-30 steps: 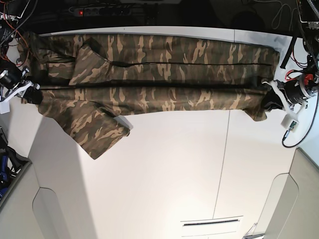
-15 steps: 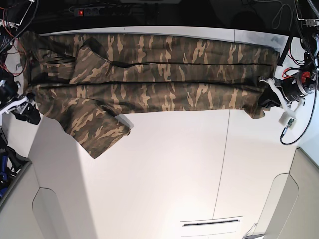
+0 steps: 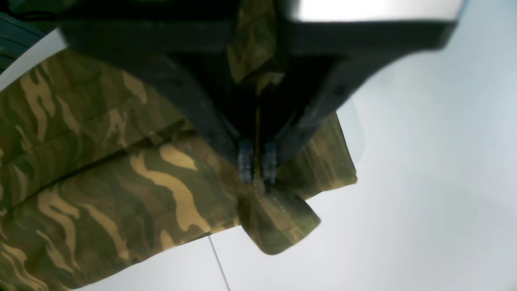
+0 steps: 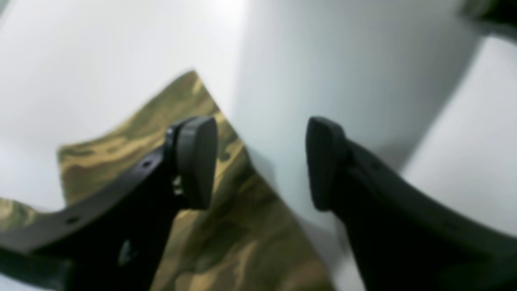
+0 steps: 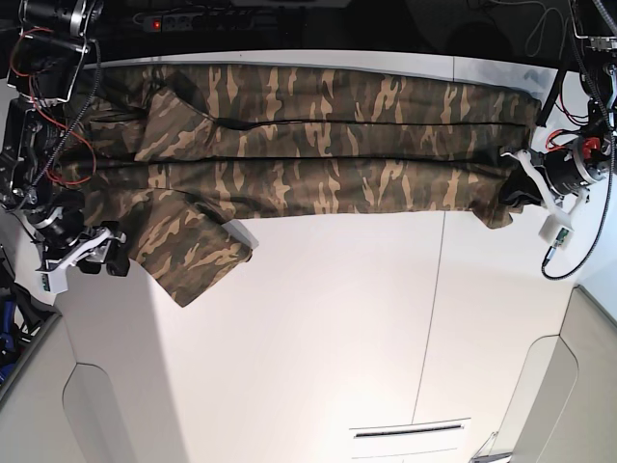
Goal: Fold the T-shirt properly
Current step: 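Lift the grasped edge with both grippers and fold it over the shirt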
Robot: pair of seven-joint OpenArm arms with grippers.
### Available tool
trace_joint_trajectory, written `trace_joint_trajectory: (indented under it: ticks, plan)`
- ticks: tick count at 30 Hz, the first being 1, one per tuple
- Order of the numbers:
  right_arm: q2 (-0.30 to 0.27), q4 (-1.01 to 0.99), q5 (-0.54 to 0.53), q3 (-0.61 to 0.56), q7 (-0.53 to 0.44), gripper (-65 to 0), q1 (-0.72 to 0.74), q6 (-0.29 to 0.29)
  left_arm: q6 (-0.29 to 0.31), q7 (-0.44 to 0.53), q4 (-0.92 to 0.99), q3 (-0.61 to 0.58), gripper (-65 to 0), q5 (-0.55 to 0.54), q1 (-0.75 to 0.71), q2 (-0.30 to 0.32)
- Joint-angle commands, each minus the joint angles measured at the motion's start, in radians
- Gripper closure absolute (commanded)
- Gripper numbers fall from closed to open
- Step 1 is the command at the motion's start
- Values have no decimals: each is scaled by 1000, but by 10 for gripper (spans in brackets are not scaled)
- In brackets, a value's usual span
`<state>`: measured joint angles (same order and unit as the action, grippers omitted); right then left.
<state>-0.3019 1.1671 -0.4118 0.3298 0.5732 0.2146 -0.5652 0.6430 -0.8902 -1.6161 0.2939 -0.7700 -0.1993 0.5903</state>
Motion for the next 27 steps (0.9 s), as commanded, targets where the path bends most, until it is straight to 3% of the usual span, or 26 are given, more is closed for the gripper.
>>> trace_joint_trajectory:
  ticks: [1,6,14,17,21,27]
  plan:
    - [-16,-20,-14,-17,-34,-346,33,2,-3,18,-15,10,0,-15,11,19]
    - [2,-146,-14,-95,-50,-345,62,8,-3,18,-15,10,0,-16,11,19]
    - [70,-147,-14,-105,-41,-331,60,-16,-3,29,-15,9,0,-16,11,19]
    - [79,-147,-15,-105,-42,-228,60,-15,-3,29,-15,9,0,-15,11,19]
    - [83,-146,-14,-105,-42,-16,60,-15,-3,29,-15,9,0,-15,11,19]
    - [83,-81,-15,-93,31,0,60,-14,-3,38,-15,9,0,-16,11,19]
